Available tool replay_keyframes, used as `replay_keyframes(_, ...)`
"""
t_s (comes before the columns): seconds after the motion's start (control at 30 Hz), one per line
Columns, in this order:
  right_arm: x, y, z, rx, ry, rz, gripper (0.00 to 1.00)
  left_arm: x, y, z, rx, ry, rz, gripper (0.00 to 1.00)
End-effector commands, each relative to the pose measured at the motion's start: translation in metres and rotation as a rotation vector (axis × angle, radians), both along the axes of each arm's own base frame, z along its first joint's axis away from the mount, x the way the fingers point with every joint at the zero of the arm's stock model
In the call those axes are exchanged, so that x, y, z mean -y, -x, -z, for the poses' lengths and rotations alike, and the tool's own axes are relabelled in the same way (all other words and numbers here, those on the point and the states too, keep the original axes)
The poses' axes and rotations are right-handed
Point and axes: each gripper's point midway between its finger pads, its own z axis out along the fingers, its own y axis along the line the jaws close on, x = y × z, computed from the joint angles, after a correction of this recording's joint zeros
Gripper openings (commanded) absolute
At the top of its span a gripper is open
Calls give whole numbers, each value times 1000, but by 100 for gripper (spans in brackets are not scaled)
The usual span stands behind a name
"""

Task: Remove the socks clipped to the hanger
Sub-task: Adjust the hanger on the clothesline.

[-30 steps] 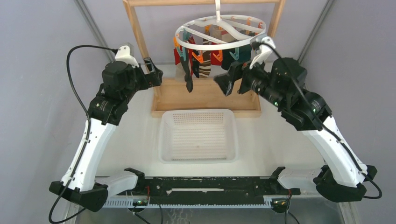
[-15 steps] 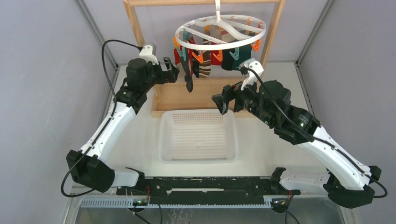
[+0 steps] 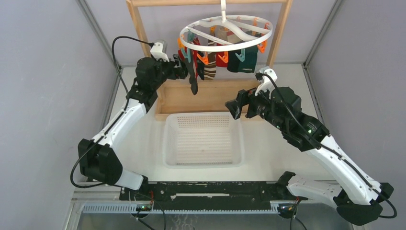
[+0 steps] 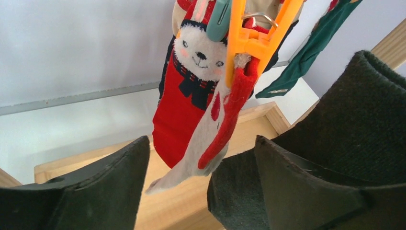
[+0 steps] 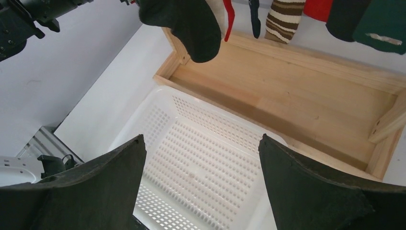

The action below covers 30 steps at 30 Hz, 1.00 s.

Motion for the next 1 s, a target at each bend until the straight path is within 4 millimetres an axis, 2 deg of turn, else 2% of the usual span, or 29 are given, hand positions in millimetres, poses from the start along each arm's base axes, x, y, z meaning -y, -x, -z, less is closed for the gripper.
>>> replay_keyframes(0.0, 1, 1, -8, -2, -84, -15, 93, 4, -1, -18, 72, 35, 30, 76)
replay_keyframes(0.13, 6, -1, -4, -19, -93, -6, 93, 6, 0, -21, 74, 31, 41, 44)
replay_keyframes(0.3, 10, -1, -4, -24, -97, -1, 93, 5, 4, -27, 82, 30, 44, 21)
replay_keyframes(0.63, 24, -6, -8, -15, -105, 45, 93, 0, 24, -49, 131, 37, 42, 9)
replay_keyframes(0.97, 41, -15, -7, -48, -140, 91, 92, -5, 56, -66, 167, 8, 25, 8)
